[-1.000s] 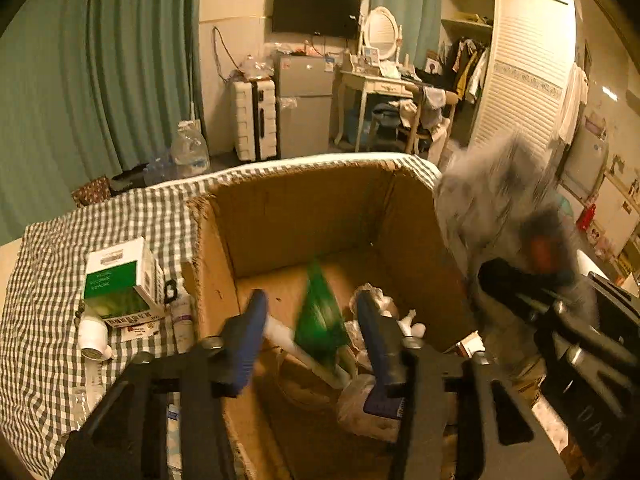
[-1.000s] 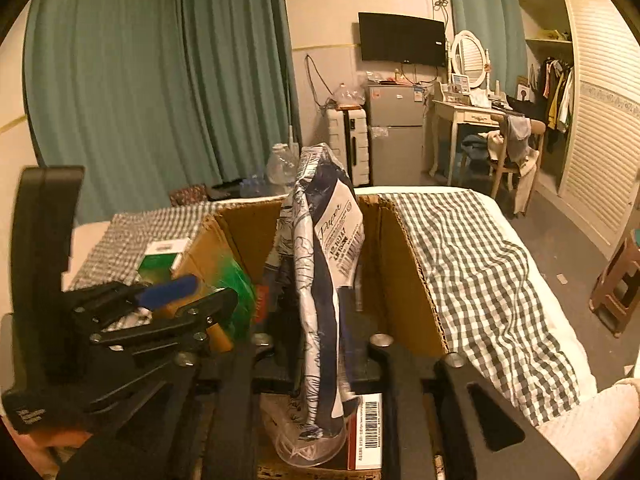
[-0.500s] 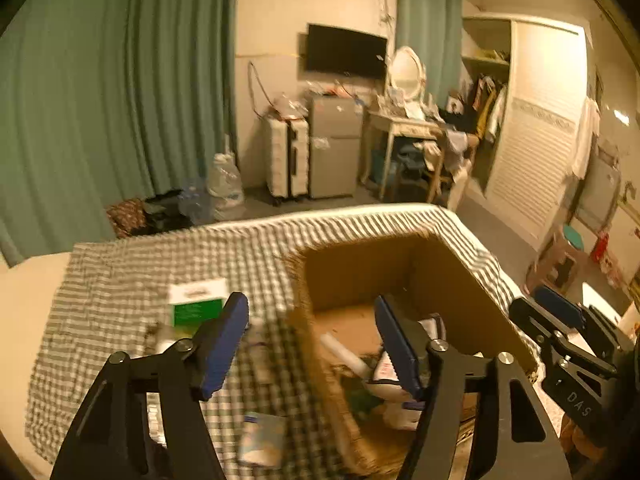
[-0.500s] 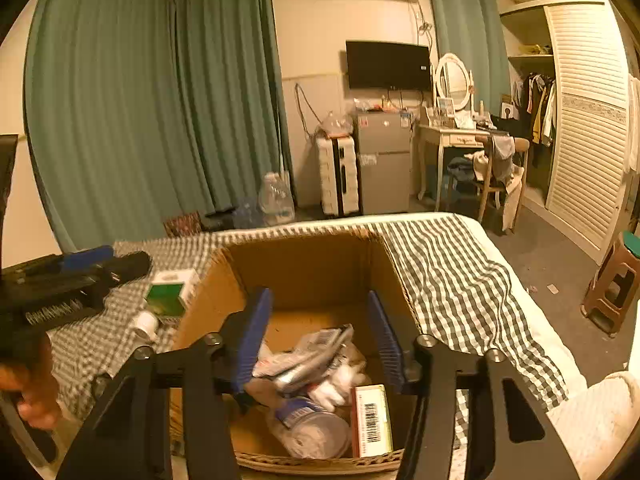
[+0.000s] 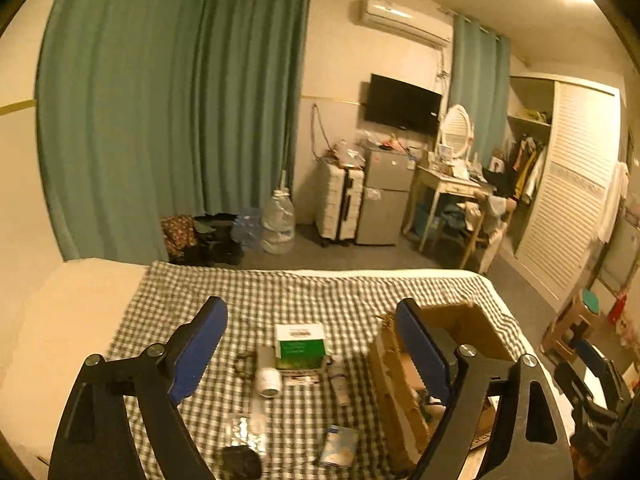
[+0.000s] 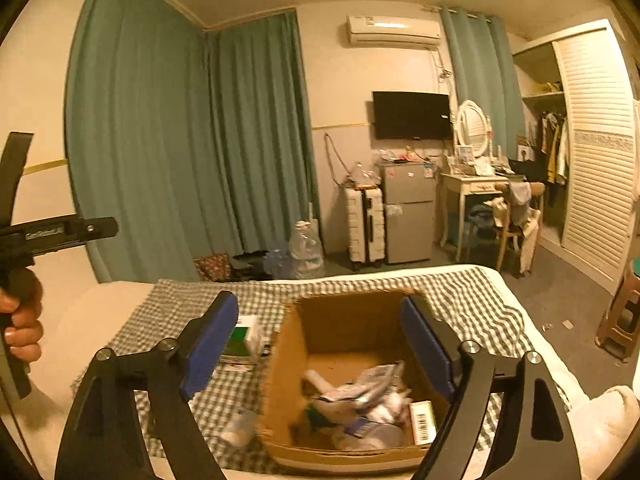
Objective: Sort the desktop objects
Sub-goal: 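Move both tools back over the remaining items on the bedspread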
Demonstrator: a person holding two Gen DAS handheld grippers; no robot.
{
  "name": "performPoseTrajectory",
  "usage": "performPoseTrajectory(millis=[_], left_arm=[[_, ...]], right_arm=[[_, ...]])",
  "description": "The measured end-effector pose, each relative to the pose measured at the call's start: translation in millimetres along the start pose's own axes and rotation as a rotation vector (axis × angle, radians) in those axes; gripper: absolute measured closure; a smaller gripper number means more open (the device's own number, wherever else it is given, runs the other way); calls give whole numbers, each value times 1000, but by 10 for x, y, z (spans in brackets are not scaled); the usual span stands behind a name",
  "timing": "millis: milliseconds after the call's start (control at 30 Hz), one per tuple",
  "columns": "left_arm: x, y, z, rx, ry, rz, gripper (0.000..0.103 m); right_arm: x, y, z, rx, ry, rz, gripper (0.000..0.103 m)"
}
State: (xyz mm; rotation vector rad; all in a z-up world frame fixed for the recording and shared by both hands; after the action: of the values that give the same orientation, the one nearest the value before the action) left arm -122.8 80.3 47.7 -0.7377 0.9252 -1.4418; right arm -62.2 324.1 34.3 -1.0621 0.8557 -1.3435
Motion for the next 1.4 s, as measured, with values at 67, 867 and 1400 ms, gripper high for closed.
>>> performPoseTrajectory(millis=[67,867,1400], left_arm=[[101,-64,48,-8,-32,-8,12],[1384,179,-371,-15,-145,163,5],[1504,2259,-1219,425,-118,70,5]], right_arm=[[155,-56,48,-5,-20,15,17],[1367,-450,-488,30,-129,81,0],[1746,1607,-1744,521,-179,206,0]])
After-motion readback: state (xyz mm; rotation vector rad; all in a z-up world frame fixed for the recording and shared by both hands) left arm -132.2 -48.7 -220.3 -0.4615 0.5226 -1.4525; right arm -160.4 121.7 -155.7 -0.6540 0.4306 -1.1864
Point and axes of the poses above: each gripper's, at about its wrist camera, not at the fingertips, and z roughly against the way its jaws point, x to its left, y to its underside, the point moved 10 cm from there along -z, roughly the way its jaws point, and after that the axes turned 1 degree about x, right-handed, at the moved point
